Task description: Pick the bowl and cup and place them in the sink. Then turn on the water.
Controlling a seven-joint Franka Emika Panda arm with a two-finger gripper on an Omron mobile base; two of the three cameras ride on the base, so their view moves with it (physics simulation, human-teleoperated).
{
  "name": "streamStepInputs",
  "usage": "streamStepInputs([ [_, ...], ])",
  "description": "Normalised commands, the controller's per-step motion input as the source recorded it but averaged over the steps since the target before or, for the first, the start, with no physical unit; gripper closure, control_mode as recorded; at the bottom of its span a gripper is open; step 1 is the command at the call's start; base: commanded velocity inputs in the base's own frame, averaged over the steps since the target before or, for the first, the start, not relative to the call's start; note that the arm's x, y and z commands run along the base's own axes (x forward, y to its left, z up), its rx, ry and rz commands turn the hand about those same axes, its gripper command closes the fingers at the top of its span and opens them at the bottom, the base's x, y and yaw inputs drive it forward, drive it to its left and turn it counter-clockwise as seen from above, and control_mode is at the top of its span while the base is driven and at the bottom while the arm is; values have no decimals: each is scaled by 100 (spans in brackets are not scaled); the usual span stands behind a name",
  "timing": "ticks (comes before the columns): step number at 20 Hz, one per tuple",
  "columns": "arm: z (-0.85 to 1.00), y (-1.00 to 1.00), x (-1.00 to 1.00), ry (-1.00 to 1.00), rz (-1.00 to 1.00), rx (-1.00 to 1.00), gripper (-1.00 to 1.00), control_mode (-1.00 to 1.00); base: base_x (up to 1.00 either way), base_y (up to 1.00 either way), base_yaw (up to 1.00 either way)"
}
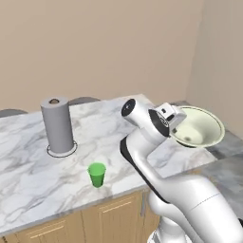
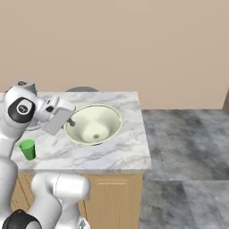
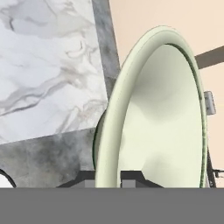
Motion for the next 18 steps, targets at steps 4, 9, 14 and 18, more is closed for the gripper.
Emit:
streamStepInputs([
  [4, 0, 0, 0, 0, 0, 0, 100, 100, -23, -2, -46],
  [9, 0, 0, 0, 0, 0, 0, 100, 100, -18, 0, -50],
  [14, 0, 0, 0, 0, 0, 0, 100, 100, -12, 0, -52],
  [18, 0, 0, 0, 0, 0, 0, 100, 100, -3, 0, -51],
])
